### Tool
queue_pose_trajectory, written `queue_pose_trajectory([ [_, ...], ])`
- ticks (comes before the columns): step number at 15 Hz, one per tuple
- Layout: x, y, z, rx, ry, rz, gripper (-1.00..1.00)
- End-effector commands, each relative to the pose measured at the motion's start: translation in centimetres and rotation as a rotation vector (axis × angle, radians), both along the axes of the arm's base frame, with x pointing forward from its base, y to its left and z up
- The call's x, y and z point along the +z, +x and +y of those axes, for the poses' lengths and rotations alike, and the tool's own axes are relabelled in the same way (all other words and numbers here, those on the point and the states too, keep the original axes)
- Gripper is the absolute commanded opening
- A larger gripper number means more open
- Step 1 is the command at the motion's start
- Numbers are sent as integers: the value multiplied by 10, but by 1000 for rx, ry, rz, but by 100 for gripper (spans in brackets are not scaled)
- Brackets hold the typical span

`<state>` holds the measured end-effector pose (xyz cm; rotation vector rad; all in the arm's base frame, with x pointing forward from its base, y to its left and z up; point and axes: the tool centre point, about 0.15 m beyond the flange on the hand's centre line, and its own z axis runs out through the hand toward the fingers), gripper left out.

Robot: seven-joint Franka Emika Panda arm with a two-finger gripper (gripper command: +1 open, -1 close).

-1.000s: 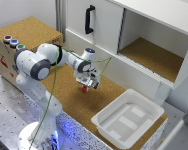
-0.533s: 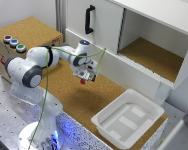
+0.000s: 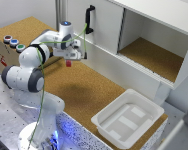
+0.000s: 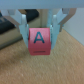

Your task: Place the pink block on top of the drawer

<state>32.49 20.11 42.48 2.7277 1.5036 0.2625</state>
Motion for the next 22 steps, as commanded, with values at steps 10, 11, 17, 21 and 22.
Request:
queue_pose_trajectory([
  [10, 74, 11, 191, 689, -37, -32, -100],
  [11, 69, 3, 200, 735, -54, -22, -100],
  [17, 44, -16, 253, 859, -95, 42, -100],
  [21, 32, -10, 284, 876, -130, 36, -100],
  [22, 28, -7, 288, 875, -122, 27, -100],
])
